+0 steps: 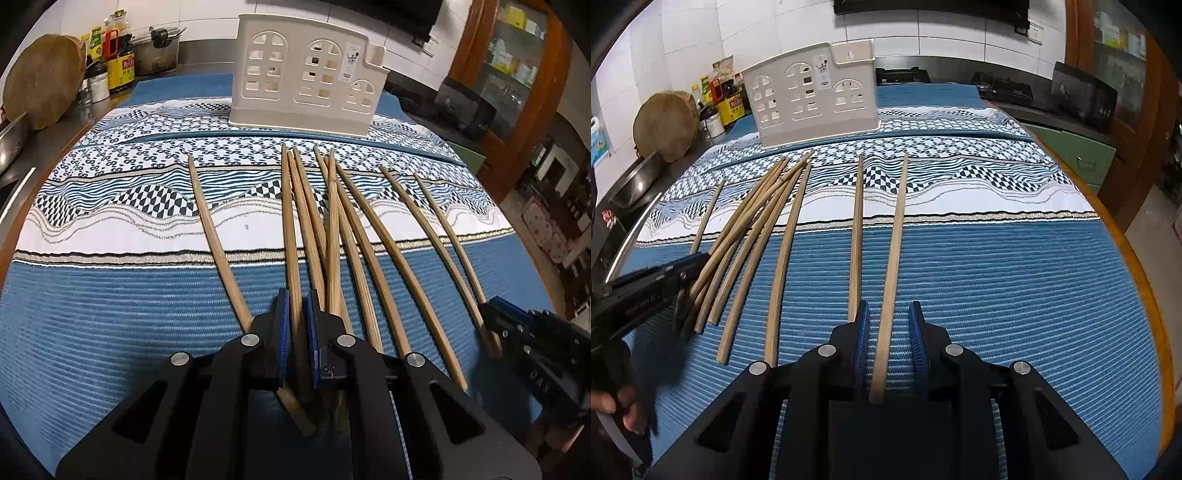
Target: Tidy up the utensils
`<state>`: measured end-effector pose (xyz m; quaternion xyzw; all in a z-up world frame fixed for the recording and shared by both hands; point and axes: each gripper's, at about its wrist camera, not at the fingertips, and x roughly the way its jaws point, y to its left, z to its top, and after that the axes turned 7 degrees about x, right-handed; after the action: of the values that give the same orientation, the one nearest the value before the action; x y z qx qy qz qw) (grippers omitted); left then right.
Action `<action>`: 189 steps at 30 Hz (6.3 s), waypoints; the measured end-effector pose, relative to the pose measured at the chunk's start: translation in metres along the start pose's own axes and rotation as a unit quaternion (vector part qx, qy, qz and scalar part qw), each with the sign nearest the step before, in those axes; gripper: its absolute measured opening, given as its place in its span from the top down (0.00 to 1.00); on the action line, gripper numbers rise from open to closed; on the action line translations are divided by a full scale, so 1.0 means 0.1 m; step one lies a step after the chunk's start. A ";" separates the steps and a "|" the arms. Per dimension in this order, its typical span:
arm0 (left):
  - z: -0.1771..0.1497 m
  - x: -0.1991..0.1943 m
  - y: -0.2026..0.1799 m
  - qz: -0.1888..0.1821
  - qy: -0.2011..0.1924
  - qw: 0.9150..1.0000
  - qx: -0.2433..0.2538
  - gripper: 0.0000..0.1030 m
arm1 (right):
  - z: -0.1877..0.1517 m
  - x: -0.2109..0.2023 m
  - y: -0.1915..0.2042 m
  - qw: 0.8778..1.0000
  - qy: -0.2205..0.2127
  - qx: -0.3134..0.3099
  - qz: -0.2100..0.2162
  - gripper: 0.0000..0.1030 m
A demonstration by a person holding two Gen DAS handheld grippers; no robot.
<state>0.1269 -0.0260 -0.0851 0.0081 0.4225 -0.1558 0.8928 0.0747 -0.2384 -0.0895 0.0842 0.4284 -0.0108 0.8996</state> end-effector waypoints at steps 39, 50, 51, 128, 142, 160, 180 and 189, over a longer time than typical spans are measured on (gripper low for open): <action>0.23 -0.52 0.08 -0.035 -0.054 0.997 0.041 0.91 | 0.91 -0.94 0.21 0.984 -0.127 -0.101 0.072 0.93; 0.00 -0.09 0.04 -0.016 0.003 0.999 0.039 0.89 | 0.86 -0.90 0.24 0.984 -0.123 -0.110 0.070 0.93; 0.00 -0.06 0.05 -0.014 0.005 0.999 0.039 0.88 | 0.85 -0.89 0.24 0.984 -0.123 -0.110 0.070 0.93; 1.67 -1.71 0.39 0.061 -0.298 0.953 0.000 0.95 | 2.53 -0.82 0.74 0.969 -0.126 -0.199 0.071 0.93; 1.35 -1.97 0.56 0.118 -0.296 0.947 -0.037 0.95 | 2.51 -0.88 0.77 0.967 -0.135 -0.202 0.075 0.93; 1.15 -2.60 0.85 0.204 -0.278 0.938 -0.033 0.95 | 2.45 -0.95 0.94 0.963 -0.144 -0.211 0.084 0.91; 1.25 -3.48 0.68 0.299 -0.300 0.906 0.005 0.95 | 2.43 -1.11 1.06 0.959 -0.155 -0.215 0.099 0.94; 1.28 -3.31 0.53 0.259 -0.303 0.917 0.021 0.95 | 2.38 -1.23 1.03 0.957 -0.166 -0.216 0.099 0.98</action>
<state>0.0415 0.0953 0.2411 0.0884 0.1113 0.0767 0.9869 0.1896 -0.1812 0.1675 -0.0736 0.2551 0.1573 0.9512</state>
